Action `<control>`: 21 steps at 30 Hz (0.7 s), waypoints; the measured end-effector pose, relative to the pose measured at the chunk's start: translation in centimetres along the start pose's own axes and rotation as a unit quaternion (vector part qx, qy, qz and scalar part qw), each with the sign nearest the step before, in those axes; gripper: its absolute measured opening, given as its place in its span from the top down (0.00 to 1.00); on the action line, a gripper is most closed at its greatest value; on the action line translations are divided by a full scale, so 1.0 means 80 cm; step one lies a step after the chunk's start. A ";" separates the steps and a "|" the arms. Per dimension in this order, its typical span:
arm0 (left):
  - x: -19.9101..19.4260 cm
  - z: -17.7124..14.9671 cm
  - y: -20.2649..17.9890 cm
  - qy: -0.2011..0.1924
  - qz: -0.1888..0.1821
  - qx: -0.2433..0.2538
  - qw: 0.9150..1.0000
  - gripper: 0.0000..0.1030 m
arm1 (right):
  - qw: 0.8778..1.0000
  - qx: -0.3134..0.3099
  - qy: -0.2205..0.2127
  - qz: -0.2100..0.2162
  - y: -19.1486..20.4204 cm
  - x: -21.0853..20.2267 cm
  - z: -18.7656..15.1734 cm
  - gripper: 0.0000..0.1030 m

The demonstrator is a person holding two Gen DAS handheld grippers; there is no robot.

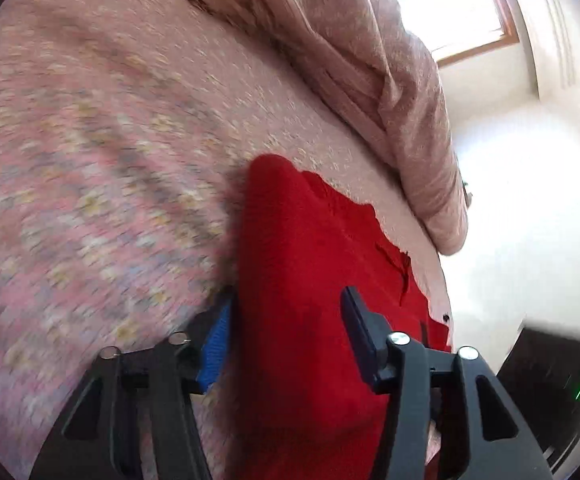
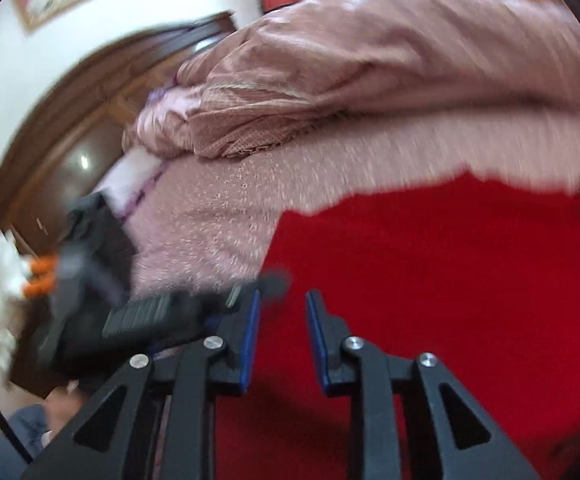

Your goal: Fold small clothes

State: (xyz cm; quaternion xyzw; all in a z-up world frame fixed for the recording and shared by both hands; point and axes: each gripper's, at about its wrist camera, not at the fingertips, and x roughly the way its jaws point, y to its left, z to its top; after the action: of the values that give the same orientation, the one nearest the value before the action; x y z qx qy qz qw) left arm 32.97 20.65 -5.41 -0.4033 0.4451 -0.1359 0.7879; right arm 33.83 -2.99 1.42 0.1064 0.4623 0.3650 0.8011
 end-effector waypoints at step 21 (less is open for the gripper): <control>-0.056 -0.008 -0.027 -0.055 0.142 0.118 0.981 0.89 | 1.000 -0.011 0.014 -0.019 0.030 0.043 -0.057 0.78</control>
State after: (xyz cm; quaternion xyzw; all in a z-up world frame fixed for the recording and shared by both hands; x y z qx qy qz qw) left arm 30.20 21.48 -1.30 -0.2470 0.4346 -0.0512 0.8646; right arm 29.97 0.25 -2.16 0.0841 0.4716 0.3564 0.8022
